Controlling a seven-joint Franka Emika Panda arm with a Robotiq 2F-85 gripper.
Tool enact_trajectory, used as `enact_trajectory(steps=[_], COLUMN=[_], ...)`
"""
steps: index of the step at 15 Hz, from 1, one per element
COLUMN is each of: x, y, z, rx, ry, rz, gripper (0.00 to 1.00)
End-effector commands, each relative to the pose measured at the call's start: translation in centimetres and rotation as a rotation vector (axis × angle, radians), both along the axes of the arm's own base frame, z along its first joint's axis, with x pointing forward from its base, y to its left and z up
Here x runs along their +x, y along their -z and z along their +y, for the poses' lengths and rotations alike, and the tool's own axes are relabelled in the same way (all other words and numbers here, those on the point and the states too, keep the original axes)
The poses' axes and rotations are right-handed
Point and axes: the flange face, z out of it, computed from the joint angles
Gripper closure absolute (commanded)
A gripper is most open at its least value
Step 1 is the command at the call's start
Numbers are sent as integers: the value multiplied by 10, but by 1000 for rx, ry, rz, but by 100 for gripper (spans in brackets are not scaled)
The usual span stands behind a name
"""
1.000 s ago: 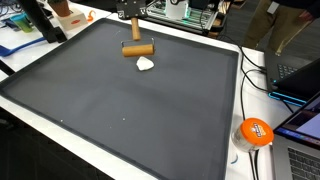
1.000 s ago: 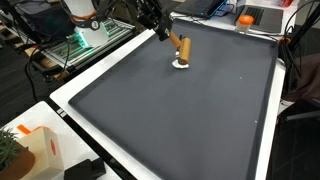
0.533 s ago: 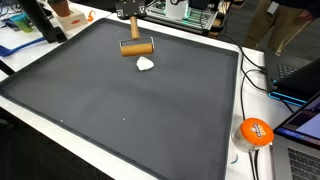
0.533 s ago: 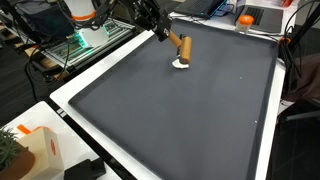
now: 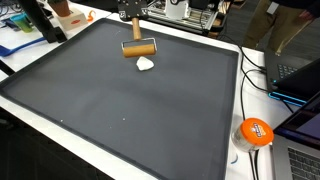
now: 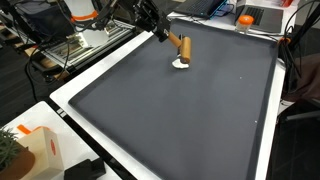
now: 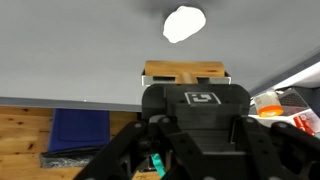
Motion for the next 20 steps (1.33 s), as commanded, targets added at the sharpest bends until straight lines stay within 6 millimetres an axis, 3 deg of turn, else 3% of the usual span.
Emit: enact_trajectory(steps=[1,14,16,20], x=[-15,-22,-18,-6], y=[6,13,7,-27], z=[0,12,23,77], rx=[27,70,73,-47], ry=[-20,-7,7,182], rz=[-35,-103,-68,-18], gripper=[78,78,78,78])
